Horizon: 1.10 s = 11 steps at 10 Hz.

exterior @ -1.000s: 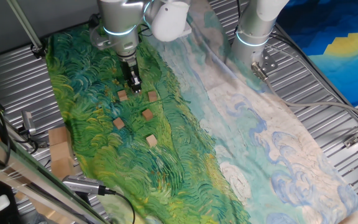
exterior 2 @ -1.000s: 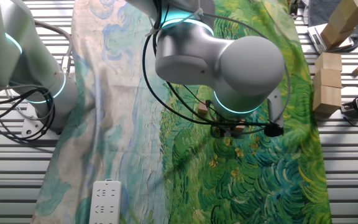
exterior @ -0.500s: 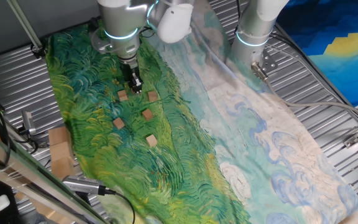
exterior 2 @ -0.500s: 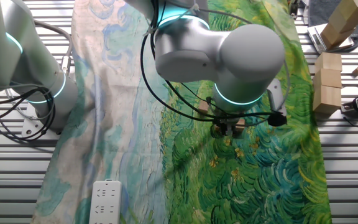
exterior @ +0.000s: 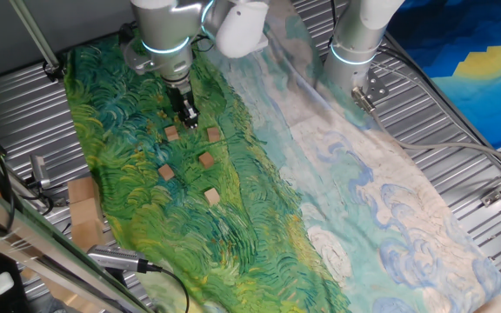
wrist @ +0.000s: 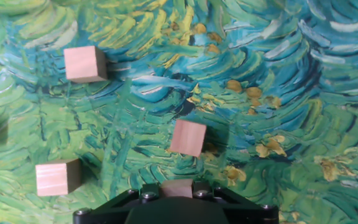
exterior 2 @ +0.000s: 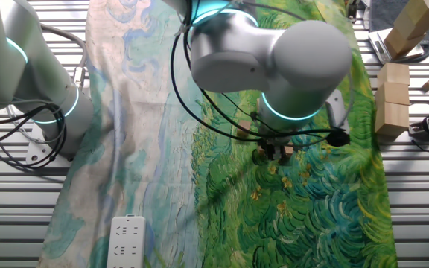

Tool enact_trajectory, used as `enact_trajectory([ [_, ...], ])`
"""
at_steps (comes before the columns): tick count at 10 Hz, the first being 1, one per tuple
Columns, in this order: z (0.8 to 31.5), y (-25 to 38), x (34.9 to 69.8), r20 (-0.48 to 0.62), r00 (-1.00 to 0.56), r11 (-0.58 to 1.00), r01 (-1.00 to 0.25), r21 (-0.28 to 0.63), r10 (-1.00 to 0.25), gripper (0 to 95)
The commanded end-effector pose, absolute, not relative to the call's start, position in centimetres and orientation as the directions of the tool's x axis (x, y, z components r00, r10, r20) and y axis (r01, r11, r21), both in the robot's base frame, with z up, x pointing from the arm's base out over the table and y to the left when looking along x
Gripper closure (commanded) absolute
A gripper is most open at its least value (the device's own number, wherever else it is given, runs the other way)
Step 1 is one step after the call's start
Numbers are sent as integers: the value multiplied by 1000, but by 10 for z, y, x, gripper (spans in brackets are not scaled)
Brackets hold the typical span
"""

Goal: Stack the blocks into a pyramid shape

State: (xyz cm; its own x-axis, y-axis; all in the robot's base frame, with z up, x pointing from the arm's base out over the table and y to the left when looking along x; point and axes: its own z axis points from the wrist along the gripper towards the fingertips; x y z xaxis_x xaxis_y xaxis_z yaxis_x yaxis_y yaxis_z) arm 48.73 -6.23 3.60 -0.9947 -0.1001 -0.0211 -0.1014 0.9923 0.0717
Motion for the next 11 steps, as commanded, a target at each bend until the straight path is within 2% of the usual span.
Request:
enact_trajectory([
  [1, 43, -61, 490, -14, -996, 992, -94, 79, -94, 950],
  [5, 49, -61, 497, -19, -997, 994, -72, 85, -70, 950],
  [11, 65, -71, 527, -12, -997, 993, -77, 88, -77, 950],
])
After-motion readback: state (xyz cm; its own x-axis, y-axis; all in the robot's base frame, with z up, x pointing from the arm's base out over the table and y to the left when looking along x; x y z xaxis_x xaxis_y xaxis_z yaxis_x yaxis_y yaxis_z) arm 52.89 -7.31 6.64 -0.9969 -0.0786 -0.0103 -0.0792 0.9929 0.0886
